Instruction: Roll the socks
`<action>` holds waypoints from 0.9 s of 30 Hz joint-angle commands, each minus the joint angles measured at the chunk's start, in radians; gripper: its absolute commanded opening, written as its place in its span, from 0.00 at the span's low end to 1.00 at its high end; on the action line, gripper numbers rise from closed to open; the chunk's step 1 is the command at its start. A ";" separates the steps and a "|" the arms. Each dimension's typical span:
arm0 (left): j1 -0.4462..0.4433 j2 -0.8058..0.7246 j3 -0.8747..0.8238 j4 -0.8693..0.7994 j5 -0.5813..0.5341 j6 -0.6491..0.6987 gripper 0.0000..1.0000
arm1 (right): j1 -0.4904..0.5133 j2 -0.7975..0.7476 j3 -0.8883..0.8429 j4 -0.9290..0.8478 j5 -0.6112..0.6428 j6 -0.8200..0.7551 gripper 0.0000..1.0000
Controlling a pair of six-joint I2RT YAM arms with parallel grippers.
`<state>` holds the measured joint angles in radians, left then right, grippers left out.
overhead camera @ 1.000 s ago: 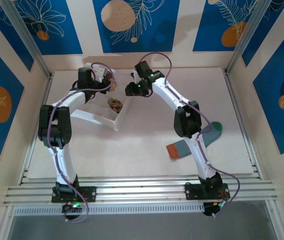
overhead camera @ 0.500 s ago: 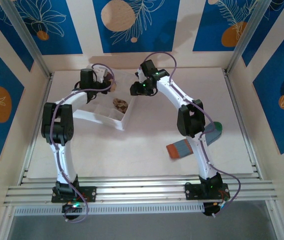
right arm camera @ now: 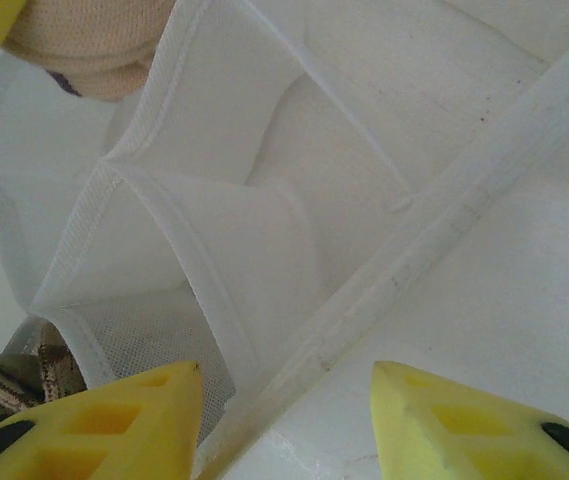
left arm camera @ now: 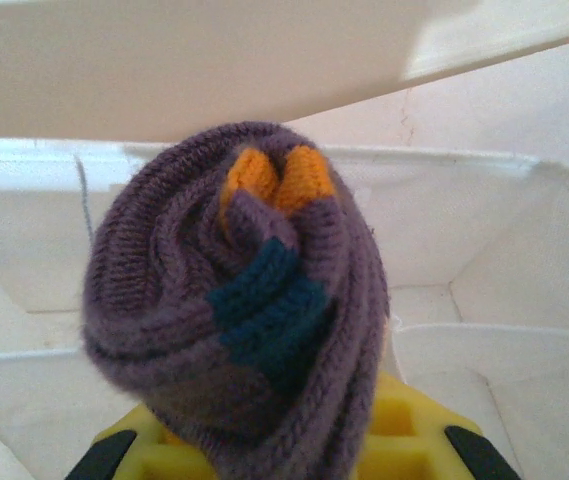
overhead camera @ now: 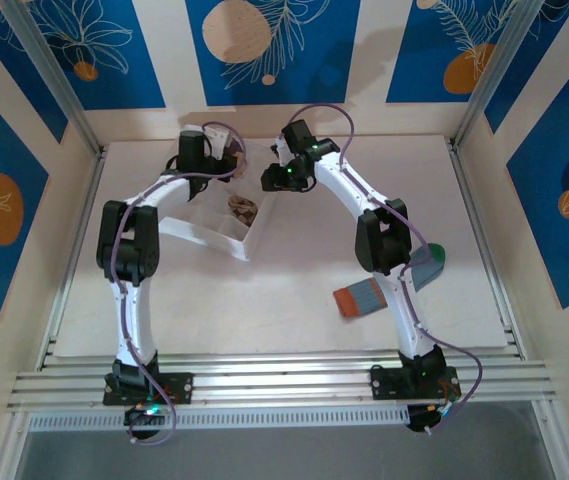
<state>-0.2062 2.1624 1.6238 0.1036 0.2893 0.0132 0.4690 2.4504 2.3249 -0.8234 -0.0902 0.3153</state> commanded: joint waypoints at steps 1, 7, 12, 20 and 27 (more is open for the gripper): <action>-0.005 0.024 0.046 0.016 -0.017 0.003 0.00 | -0.003 0.021 -0.027 -0.060 -0.014 -0.025 0.48; -0.007 0.027 0.057 0.048 -0.020 -0.008 0.00 | -0.002 0.033 -0.010 -0.065 -0.019 -0.025 0.48; -0.008 0.037 0.079 0.056 -0.021 -0.051 0.00 | -0.003 0.042 0.001 -0.071 -0.023 -0.025 0.48; -0.013 0.049 0.119 0.054 -0.093 -0.136 0.00 | -0.001 0.048 0.004 -0.078 -0.027 -0.025 0.47; -0.019 0.041 0.137 -0.004 -0.138 -0.268 0.00 | -0.001 0.053 0.006 -0.078 -0.031 -0.028 0.47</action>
<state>-0.2188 2.2070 1.7176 0.0872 0.2020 -0.1787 0.4686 2.4573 2.3280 -0.8223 -0.1120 0.3119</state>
